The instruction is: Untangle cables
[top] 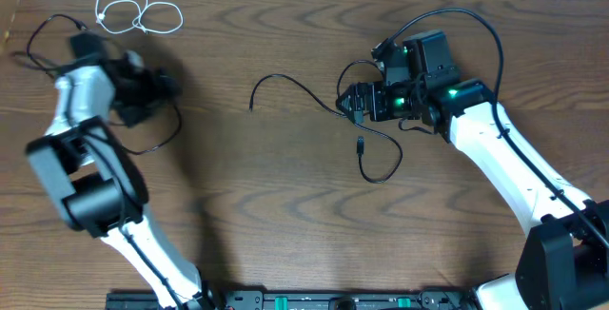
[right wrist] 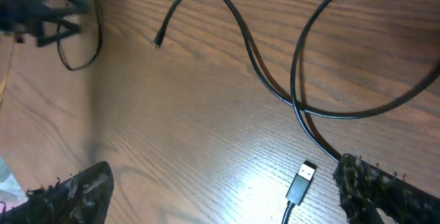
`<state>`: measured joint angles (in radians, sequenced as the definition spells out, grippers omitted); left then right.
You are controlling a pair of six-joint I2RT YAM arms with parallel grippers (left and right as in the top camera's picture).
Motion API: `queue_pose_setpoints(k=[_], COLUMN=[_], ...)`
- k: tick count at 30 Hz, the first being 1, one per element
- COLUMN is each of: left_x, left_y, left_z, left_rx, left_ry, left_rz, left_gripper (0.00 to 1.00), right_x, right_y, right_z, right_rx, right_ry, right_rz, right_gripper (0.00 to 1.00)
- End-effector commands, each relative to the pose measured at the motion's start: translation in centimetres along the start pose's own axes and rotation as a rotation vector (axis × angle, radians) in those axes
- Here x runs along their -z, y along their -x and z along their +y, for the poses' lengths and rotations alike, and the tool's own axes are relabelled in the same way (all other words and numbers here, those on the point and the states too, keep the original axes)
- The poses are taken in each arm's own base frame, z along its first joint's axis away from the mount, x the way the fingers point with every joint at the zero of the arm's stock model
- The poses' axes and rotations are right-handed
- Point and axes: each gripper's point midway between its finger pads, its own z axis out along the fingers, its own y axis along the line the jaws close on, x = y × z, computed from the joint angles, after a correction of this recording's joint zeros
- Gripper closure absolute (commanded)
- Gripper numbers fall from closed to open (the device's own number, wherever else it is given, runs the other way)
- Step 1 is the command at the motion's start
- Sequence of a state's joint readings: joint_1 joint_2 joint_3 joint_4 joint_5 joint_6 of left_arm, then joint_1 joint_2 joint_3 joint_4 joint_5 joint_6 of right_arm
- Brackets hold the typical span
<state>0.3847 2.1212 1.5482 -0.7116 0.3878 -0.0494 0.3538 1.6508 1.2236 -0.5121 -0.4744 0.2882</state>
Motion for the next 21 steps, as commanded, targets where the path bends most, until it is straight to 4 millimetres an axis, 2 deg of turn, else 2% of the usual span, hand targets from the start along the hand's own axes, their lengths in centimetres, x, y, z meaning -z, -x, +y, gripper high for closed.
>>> queue_pose_setpoints(k=[1, 5, 8, 10, 12, 16, 18, 21], left_x=[-2.0, -2.3, -2.4, -2.4, -2.4, -2.3, -2.3, -2.2], left_y=[-1.7, -1.8, -1.8, -1.6, -1.1, 0.3, 1.0, 2.2], left_z=[0.4, 0.3, 0.2, 0.1, 0.1, 0.5, 0.4, 0.1], left_rx=[-0.079, -0.096, -0.089, -0.077, -0.059, 0.054, 0.091, 0.174], left_ry=[0.123, 0.188, 0.190, 0.189, 0.188, 0.218, 0.209, 0.187], left_rz=[0.044, 0.041, 0.040, 0.028, 0.008, -0.065, -0.096, -0.156], left_gripper=[0.03, 0.04, 0.10, 0.24, 0.50, 0.79, 0.85, 0.87], right_x=[-0.5, -0.7, -0.8, -0.8, -0.8, -0.8, -0.8, -0.8], right_y=[-0.3, -0.4, -0.5, -0.6, -0.6, -0.6, -0.6, -0.6], right_z=[0.8, 1.2, 1.5, 1.6, 1.6, 1.6, 1.6, 1.6], right_rx=[0.013, 0.023, 0.029, 0.029, 0.030, 0.029, 0.029, 0.029], right_ry=[0.016, 0.022, 0.026, 0.026, 0.026, 0.026, 0.026, 0.026], right_rz=[0.013, 0.015, 0.019, 0.020, 0.020, 0.019, 0.019, 0.019], right_gripper=[0.01, 0.01, 0.01, 0.01, 0.01, 0.01, 0.01, 0.01])
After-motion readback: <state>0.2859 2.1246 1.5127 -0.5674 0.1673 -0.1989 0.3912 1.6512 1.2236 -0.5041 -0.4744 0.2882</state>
